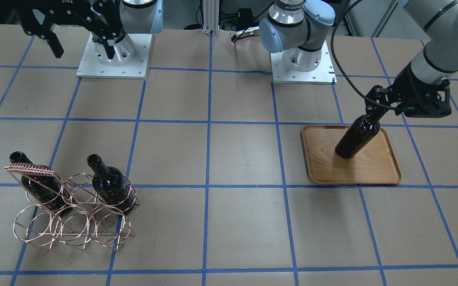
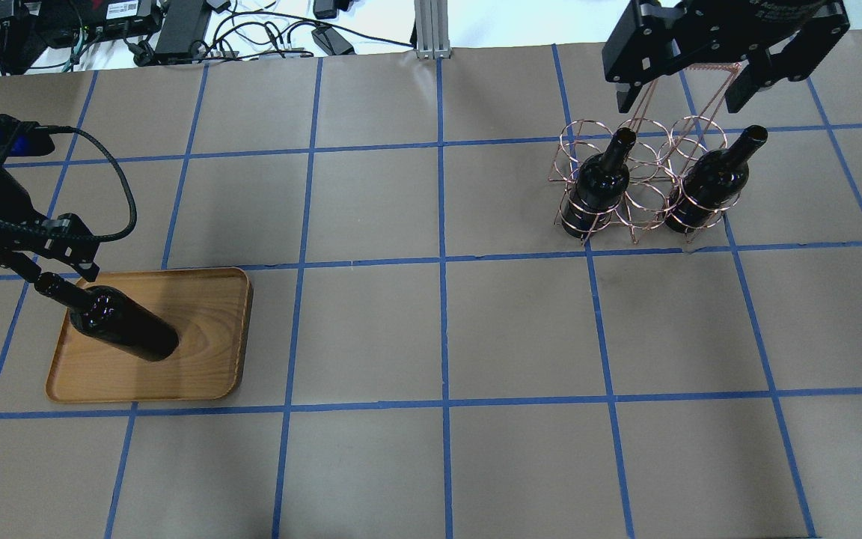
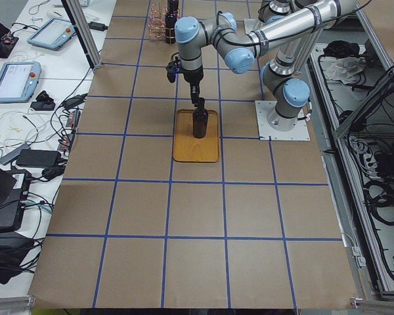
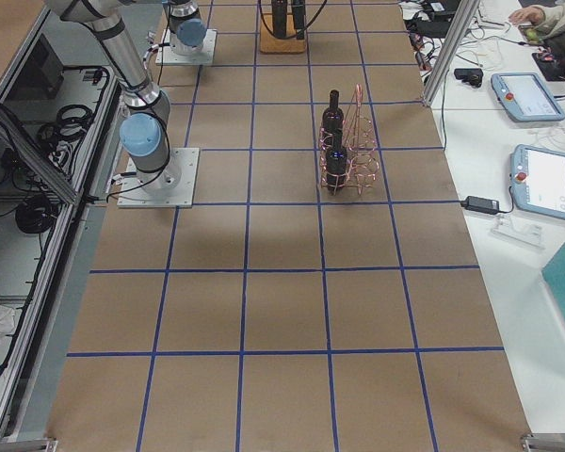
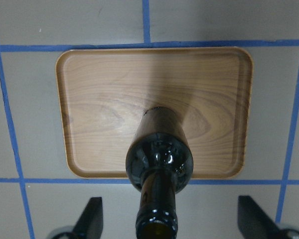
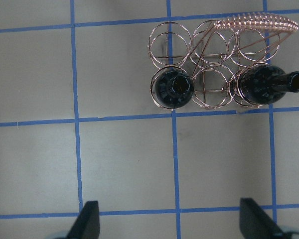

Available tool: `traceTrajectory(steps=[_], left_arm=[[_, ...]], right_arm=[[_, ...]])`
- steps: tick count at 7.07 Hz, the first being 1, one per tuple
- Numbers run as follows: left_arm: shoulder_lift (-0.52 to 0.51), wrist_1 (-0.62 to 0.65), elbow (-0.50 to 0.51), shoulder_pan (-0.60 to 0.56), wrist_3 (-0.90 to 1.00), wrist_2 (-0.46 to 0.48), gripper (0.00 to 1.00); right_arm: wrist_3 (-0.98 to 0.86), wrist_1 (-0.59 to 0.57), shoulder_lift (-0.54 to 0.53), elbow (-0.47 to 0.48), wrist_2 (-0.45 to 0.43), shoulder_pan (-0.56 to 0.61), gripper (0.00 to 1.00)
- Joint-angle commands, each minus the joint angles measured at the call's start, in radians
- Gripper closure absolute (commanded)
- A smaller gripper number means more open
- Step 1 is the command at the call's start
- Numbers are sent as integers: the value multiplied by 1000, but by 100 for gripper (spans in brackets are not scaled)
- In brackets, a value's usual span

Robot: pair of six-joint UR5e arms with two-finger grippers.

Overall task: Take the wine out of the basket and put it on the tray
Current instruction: 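Lower the bottle onto the wooden tray and open the left gripper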

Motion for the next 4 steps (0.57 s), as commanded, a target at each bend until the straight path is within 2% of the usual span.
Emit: traceTrajectory(steps=[1,2,4], left_arm=[[7,-156,194,-37,-105,-27,1],[-1,-181,283,-113,-300,-106,1],[-41,-169,385,-234,-491,-114,2]], right_arm=[[-1,-24,12,0,5,-25,0],[0,-24,10,0,8,-25,0],[-6,-15,2,2,-11,-26,0]])
